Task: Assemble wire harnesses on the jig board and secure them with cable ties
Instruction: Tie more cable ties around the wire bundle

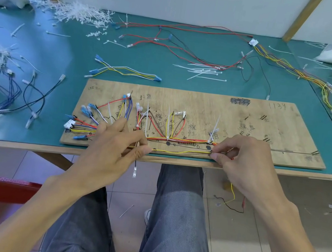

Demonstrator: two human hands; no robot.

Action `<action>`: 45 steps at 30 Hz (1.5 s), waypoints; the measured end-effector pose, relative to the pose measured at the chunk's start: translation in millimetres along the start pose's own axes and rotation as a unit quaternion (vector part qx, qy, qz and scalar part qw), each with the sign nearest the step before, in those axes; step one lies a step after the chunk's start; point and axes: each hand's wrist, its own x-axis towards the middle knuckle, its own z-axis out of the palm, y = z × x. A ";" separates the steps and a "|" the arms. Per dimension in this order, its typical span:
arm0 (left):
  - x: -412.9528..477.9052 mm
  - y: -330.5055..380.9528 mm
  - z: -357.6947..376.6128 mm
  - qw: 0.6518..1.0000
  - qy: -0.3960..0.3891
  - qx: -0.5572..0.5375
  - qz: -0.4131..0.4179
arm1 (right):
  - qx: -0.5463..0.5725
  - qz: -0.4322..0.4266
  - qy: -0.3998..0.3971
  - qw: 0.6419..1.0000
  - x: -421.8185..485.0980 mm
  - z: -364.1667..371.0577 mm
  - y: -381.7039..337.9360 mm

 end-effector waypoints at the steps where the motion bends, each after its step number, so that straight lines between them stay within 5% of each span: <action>1: 1.0 1.0 0.6 1.000 0.002 0.007 -0.009 | -0.001 0.001 -0.001 1.000 -0.1 0.2 0.2; 16: 20.8 15.1 6.2 0.986 -0.023 0.139 -0.092 | 0.032 -0.025 0.010 0.999 -0.7 3.6 5.1; 41: 29.3 6.9 -2.5 0.982 -0.066 0.128 -0.121 | -0.006 -0.130 -0.017 0.991 -3.5 -8.0 17.1; 45: 29.4 6.4 -2.7 0.982 -0.068 0.133 -0.118 | 0.062 -0.123 0.001 0.990 -0.4 -18.4 14.3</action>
